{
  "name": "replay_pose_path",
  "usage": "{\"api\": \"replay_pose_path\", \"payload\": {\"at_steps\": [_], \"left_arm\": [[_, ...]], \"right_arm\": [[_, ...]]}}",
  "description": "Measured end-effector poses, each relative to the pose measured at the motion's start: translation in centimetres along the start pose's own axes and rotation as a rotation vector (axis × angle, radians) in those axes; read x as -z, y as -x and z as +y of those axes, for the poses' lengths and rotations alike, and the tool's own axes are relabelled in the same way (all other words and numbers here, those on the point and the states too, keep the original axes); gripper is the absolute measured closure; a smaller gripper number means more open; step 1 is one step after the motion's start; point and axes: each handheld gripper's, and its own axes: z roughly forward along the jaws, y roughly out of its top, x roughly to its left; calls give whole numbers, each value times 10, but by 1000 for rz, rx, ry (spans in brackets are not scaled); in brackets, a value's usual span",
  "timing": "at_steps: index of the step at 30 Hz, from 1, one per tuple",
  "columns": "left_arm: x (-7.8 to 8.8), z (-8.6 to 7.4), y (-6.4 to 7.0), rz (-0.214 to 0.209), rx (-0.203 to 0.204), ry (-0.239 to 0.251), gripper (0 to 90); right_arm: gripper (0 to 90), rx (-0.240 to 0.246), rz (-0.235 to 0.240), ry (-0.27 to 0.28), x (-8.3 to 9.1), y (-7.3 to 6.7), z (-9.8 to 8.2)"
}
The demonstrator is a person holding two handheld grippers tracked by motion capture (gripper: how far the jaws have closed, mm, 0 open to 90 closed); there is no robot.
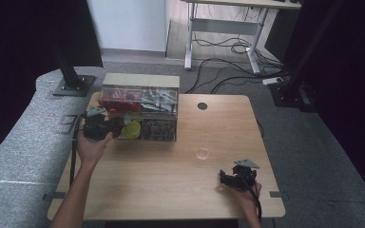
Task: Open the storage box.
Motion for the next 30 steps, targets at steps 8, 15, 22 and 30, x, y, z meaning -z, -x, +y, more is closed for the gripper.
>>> {"api": "replay_pose_path", "payload": {"at_steps": [8,15,22,30], "left_arm": [[-1,3,0,-5,7,5,900],[-2,5,-1,-5,5,13,900],[-2,5,-2,-8,2,12,900],[-2,5,-1,-9,3,10,900]], "right_arm": [[98,-1,0,0,0,0,0],[99,0,1,0,0,0,0],[100,-2,2,-1,0,0,0],[175,-13,-3,11,1,1,0]]}}
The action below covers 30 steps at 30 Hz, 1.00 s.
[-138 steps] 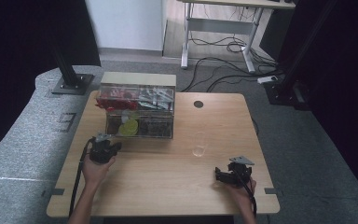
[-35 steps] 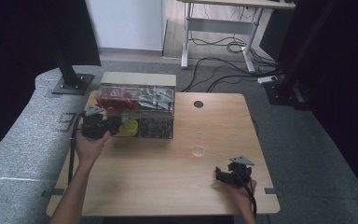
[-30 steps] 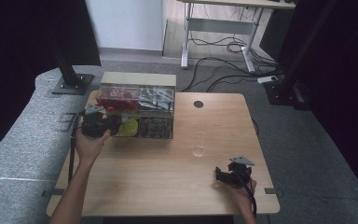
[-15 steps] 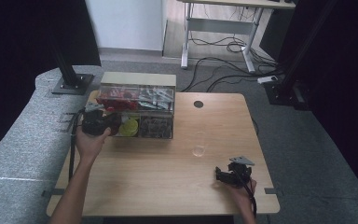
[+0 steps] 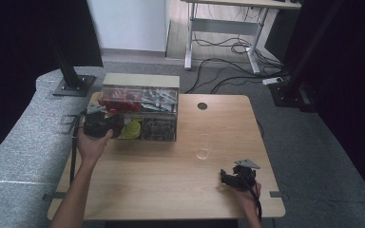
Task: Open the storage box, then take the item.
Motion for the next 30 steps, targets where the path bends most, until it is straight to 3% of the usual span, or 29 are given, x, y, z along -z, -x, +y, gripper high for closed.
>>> {"api": "replay_pose_path", "payload": {"at_steps": [3,4,10,18,23,30], "left_arm": [[0,0,1,3,-3,0,900],[-1,1,1,2,-6,-1,900],[-1,1,2,2,-10,-5,900],[-1,2,3,-2,-20,-6,900],[-2,2,3,-2,-25,-9,900],[-1,2,2,-4,-26,-11,900]], "right_arm": [[186,-19,21,-6,1,1,2],[185,-31,50,9,5,1,5],[191,-25,75,68,19,-7,15],[204,9,157,165,52,-30,46],[236,21,197,226,57,-45,59],[277,40,251,249,56,-63,76]]}}
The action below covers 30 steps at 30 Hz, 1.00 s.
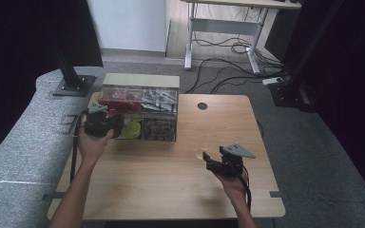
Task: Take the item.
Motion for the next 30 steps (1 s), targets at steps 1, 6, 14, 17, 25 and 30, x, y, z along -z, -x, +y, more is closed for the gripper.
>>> {"api": "replay_pose_path", "payload": {"at_steps": [1,6,14,17,25,30], "left_arm": [[0,0,0,0,0,0,900],[0,0,0,3,-4,1,900],[0,0,0,2,-2,1,900],[0,0,1,6,-5,1,900],[0,0,1,6,-4,1,900],[0,0,0,2,-2,-3,900]], "right_arm": [[285,3,10,-4,-1,-2,2],[306,20,42,-13,-10,-10,10],[321,23,62,2,-19,-18,17],[325,27,64,2,-21,-20,20],[326,38,67,16,-27,-28,30],[327,45,74,3,-34,-34,34]]}}
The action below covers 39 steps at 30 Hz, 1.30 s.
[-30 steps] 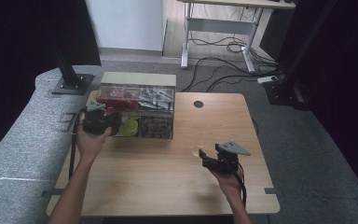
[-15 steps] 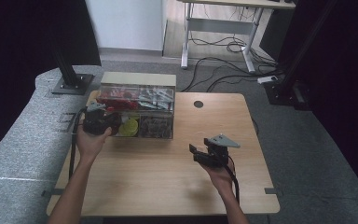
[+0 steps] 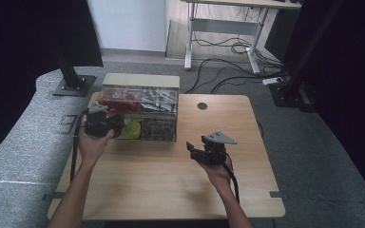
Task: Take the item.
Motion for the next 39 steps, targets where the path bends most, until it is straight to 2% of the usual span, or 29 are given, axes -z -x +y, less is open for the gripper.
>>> {"api": "replay_pose_path", "payload": {"at_steps": [9,19,39], "left_arm": [[0,0,0,0,-1,0,900],[-1,0,2,-6,0,2,900],[-1,0,2,-5,3,3,900]], "right_arm": [[352,22,27,2,-11,-12,9],[381,35,61,-7,-26,-27,11],[409,62,72,-7,-43,-40,19]]}}
